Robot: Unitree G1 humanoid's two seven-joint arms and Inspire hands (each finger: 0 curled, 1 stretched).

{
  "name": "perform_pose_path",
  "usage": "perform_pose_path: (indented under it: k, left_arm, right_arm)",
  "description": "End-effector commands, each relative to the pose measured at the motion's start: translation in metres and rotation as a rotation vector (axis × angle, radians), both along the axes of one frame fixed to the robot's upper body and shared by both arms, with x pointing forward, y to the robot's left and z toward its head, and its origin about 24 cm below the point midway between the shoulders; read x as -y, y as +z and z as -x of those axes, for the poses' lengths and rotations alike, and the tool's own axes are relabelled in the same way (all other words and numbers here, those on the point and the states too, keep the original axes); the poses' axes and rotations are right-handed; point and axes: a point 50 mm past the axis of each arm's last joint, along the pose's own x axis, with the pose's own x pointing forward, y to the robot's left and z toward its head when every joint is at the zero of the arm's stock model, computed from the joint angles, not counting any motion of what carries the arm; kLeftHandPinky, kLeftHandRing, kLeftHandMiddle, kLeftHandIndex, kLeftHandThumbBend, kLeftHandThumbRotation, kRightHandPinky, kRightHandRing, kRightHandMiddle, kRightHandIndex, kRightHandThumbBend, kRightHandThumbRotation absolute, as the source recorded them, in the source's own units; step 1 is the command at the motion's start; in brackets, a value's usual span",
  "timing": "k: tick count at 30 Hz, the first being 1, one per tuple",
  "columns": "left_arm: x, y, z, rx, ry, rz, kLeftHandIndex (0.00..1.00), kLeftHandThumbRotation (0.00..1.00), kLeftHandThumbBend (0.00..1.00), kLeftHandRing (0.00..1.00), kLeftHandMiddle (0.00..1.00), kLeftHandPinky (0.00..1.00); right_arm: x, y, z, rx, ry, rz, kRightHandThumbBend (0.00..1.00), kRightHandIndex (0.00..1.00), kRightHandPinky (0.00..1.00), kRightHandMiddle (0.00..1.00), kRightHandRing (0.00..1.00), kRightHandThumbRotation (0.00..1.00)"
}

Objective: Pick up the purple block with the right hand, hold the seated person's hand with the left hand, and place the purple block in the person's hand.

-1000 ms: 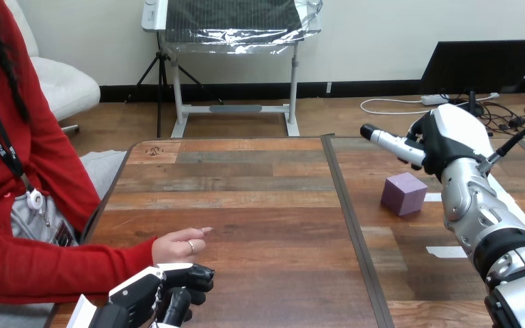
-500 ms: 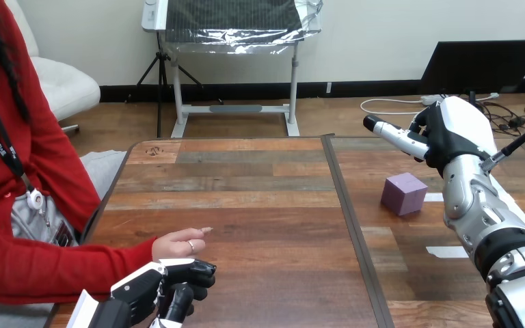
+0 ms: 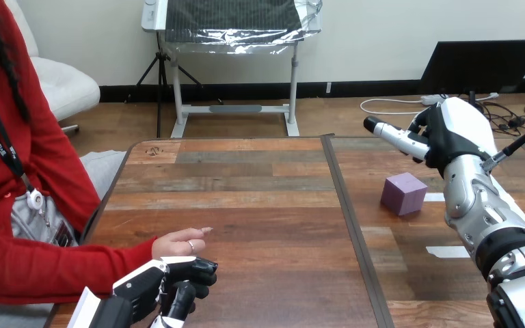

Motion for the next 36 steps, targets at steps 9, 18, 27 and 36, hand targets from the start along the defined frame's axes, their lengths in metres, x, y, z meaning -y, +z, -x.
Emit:
perform_pose_path:
  k: [9,18,27,36]
  left_arm:
    - [0.001,0.005,-0.009,0.047,-0.017,-0.001,0.64,0.87,0.43,0.64,0.66,0.56]
    - [0.001,0.005,-0.009,0.047,-0.018,-0.001,0.64,0.87,0.43,0.64,0.66,0.56]
    - [0.0,0.005,-0.008,0.045,-0.017,0.0,0.64,0.87,0.43,0.64,0.66,0.56]
    - [0.0,0.005,-0.007,0.043,-0.017,-0.003,0.64,0.87,0.43,0.64,0.66,0.57]
  right_arm:
    - [-0.005,0.026,-0.015,-0.097,0.08,0.044,0.8,0.43,0.21,0.35,0.29,0.98]
    - [-0.004,0.022,-0.014,-0.162,0.09,0.035,0.83,0.71,0.41,0.62,0.58,1.0]
    - [-0.003,0.018,-0.012,-0.191,0.093,0.041,0.86,0.82,0.53,0.74,0.69,1.0]
    - [-0.003,0.017,-0.012,-0.195,0.09,0.034,0.86,0.84,0.6,0.78,0.73,1.0]
